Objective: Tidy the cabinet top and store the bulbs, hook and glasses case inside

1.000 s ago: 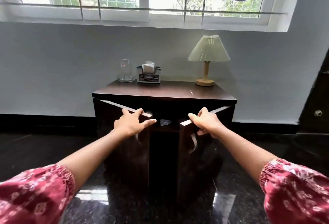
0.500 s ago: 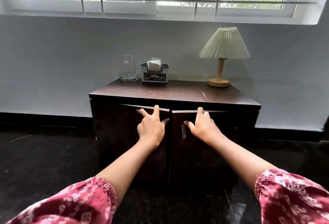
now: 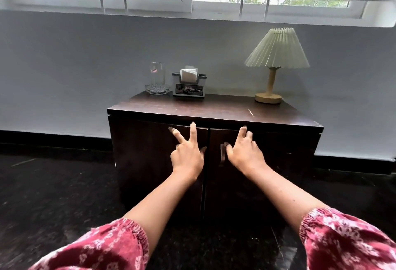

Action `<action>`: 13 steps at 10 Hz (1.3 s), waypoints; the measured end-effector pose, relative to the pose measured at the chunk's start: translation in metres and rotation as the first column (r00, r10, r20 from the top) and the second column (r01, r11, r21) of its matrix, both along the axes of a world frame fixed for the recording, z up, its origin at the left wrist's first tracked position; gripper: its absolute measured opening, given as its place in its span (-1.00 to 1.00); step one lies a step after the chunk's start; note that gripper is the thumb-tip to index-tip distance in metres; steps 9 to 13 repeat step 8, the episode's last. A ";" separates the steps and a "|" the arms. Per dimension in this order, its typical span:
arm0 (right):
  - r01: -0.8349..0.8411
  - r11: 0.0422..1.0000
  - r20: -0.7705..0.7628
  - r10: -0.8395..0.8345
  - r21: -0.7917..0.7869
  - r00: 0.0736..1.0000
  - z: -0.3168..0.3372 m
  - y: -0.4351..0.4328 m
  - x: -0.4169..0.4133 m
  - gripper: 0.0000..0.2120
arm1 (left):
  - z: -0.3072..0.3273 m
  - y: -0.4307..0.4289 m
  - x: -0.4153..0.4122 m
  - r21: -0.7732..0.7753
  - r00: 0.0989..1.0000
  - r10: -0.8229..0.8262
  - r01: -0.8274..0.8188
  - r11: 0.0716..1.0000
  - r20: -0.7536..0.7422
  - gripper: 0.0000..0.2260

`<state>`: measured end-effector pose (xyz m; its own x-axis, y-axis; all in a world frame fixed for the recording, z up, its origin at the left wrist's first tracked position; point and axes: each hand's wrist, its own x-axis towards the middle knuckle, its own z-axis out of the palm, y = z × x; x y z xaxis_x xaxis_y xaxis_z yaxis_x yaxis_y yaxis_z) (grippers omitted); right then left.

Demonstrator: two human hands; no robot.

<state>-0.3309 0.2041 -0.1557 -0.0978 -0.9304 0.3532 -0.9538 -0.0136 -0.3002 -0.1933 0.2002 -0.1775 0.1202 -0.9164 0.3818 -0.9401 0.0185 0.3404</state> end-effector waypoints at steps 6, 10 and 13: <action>-0.005 1.000 0.094 0.005 0.003 0.996 -0.010 -0.003 0.002 -0.47 | -0.032 -0.023 0.007 -0.124 0.958 -0.030 0.068 0.990 0.287 -0.17; -0.119 0.877 -0.266 -0.010 -0.466 0.964 -0.006 -0.019 0.009 -0.65 | -0.027 -0.046 0.027 -0.526 0.874 0.027 0.267 0.807 0.486 -0.37; -0.119 0.877 -0.266 -0.010 -0.466 0.964 -0.006 -0.019 0.009 -0.65 | -0.027 -0.046 0.027 -0.526 0.874 0.027 0.267 0.807 0.486 -0.37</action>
